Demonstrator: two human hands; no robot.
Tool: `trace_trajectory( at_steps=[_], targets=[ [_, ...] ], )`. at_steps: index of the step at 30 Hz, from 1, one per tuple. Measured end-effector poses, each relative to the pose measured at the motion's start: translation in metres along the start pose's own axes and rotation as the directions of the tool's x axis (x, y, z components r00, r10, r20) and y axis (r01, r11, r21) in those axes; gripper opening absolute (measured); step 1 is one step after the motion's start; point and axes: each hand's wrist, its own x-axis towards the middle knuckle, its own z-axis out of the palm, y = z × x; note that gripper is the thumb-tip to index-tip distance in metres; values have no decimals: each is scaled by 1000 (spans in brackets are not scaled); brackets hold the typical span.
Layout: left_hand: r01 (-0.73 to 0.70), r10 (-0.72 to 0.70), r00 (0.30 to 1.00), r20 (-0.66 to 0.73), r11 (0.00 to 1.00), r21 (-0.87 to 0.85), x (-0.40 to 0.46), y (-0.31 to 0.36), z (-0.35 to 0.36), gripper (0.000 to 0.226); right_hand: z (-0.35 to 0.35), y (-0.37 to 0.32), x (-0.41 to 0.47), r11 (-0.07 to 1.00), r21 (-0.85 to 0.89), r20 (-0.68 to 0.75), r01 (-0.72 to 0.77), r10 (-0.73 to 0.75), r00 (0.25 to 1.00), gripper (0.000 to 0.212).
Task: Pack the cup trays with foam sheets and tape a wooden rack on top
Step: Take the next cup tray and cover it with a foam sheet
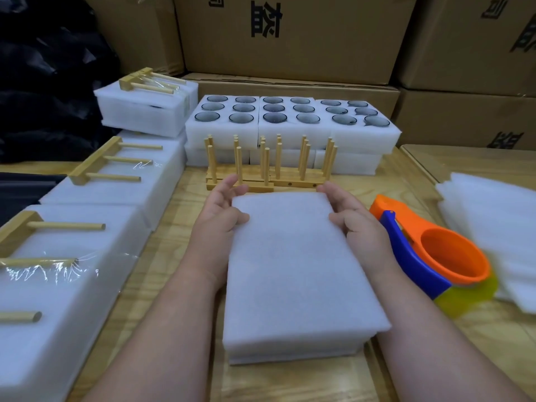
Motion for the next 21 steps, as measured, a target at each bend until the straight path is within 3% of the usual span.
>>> trace_trajectory(
  at_steps=[11, 21],
  targets=[
    [-30, 39, 995, -87, 995, 95, 6, 2, 1, 57, 1, -2, 2, 1000, -23, -26, -1, 0, 1000, 54],
    [-47, 48, 997, -65, 999, 25, 5, -4, -4, 52, -1, 2, 4, 1000, -23, -8, 3, -3, 1000, 54]
  ],
)
